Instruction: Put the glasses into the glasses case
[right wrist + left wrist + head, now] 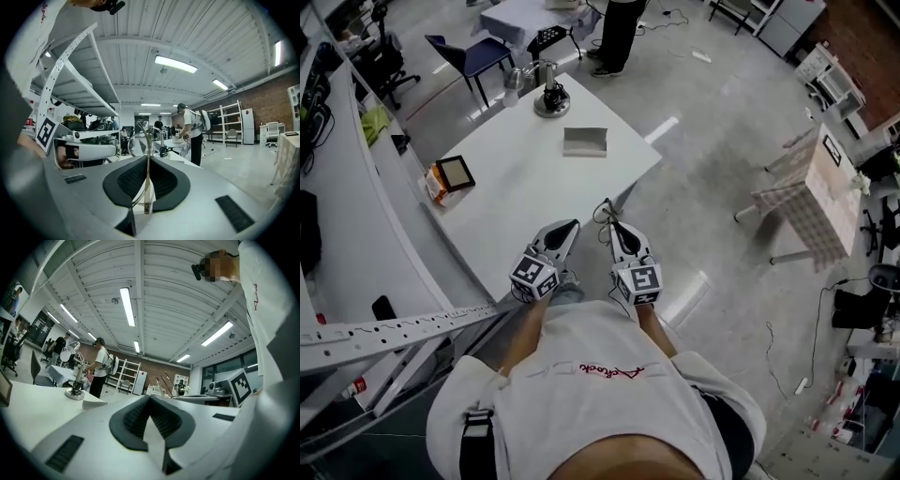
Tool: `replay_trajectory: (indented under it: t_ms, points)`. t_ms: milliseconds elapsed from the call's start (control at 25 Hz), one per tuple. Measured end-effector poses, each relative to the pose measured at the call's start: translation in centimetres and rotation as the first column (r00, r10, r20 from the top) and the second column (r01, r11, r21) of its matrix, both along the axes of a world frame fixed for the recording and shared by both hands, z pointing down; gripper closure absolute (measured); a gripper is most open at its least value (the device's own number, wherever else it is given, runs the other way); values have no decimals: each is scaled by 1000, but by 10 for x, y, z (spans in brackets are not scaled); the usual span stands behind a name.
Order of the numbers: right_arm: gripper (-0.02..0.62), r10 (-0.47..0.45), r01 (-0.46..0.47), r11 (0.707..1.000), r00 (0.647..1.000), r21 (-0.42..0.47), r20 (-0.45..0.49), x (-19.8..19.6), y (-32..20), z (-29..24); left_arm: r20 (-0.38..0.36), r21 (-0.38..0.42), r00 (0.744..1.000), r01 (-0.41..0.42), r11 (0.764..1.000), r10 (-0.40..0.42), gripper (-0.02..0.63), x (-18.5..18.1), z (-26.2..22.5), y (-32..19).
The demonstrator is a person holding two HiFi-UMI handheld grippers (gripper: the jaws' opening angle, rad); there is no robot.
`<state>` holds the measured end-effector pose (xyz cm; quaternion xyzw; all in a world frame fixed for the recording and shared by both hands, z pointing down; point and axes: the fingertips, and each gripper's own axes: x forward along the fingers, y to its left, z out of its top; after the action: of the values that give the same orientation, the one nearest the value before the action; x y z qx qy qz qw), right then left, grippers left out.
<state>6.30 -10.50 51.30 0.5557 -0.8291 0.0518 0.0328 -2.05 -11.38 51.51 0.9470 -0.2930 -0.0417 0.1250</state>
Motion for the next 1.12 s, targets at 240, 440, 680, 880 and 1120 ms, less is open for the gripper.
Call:
replay_trajectory:
  t_ms: [240, 440, 680, 880, 1120]
  points:
    - [586, 4, -4, 1000, 1000, -12, -6, -5, -53, 3, -2, -14, 1000, -3, 1000, 3, 597, -5, 4, -52]
    - [586, -1, 0, 1000, 1000, -29, -13, -14, -90, 7, -4, -30, 1000, -1, 1000, 1, 597, -14, 8, -87]
    - [586, -3, 2, 999, 1000, -44, -21, -25, -114, 15, -5, -56, 1000, -7, 998, 7, 597, -23, 20, -112]
    - [586, -6, 4, 996, 1000, -87, -28, -21, -118, 27, -12, -91, 1000, 0, 996, -1, 597, -20, 31, -114]
    - [586, -33, 30, 993, 999, -111, -20, -15, -135, 37, 3, -120, 999, 33, 992, -33, 597, -19, 41, -127]
